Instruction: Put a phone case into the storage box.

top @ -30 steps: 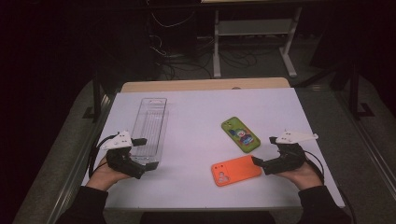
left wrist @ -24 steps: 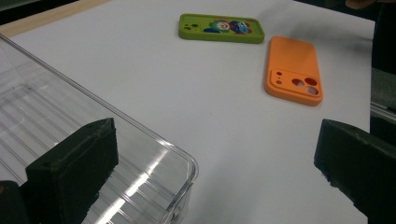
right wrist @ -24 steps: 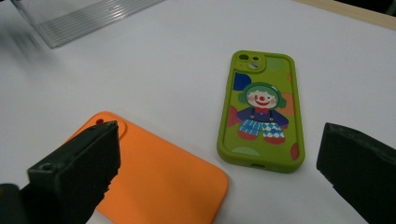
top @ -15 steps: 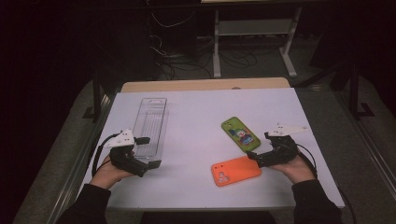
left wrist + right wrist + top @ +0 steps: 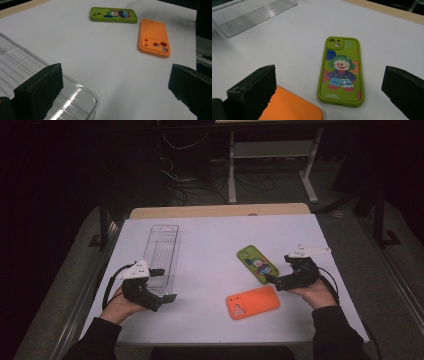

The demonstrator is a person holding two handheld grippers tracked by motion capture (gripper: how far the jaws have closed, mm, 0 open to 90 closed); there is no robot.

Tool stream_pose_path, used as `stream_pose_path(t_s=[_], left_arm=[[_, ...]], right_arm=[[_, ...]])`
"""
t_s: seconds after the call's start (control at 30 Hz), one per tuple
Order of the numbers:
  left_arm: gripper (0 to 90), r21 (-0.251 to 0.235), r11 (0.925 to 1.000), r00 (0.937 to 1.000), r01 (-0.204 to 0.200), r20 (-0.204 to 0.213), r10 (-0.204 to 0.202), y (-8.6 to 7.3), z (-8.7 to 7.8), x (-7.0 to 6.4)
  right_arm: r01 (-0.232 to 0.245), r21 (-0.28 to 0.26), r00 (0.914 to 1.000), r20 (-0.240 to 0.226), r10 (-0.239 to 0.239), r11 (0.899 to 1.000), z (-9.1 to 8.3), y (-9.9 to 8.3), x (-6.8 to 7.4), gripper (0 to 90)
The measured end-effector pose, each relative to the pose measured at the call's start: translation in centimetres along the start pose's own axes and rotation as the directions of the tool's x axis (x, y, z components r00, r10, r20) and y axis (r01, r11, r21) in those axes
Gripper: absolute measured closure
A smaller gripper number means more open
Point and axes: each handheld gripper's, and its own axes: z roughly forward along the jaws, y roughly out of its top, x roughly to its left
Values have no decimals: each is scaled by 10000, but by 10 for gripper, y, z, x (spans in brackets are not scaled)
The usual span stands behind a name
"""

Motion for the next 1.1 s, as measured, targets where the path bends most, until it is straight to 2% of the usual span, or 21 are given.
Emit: stream_pose_path(t_s=[0.27,0.4,0.53,0.87,0.93,0.97,1.1], left_arm=[[0,-127,9999,10000,68,-4,-68,0,-1,1],[0,-55,9999,9999,84,137,-83,0,0,2],[0,28,10000,9998,88,178,-88,0,0,4],[0,-50,10000,9998,57,179,-56,0,-1,5],[0,-25,9999,9998,-101,181,102,0,-1,6],[0,-178,9998,9997,88,209,-84,0,0,5],[0,-188,9998,9998,98,199,-94,0,0,4]], right_arm=[[-52,70,10000,65,51,10000,5,8,-2,0],[-57,284,9999,125,54,9996,9,11,-2,0],[-64,265,9999,106,61,9996,10,15,-5,0],[-403,372,9991,105,399,9985,21,25,-11,0],[-363,475,9993,127,358,9982,23,28,-12,0],[-315,494,9994,138,309,9983,24,29,-12,0],[-180,533,9996,221,169,9984,27,37,-14,0]])
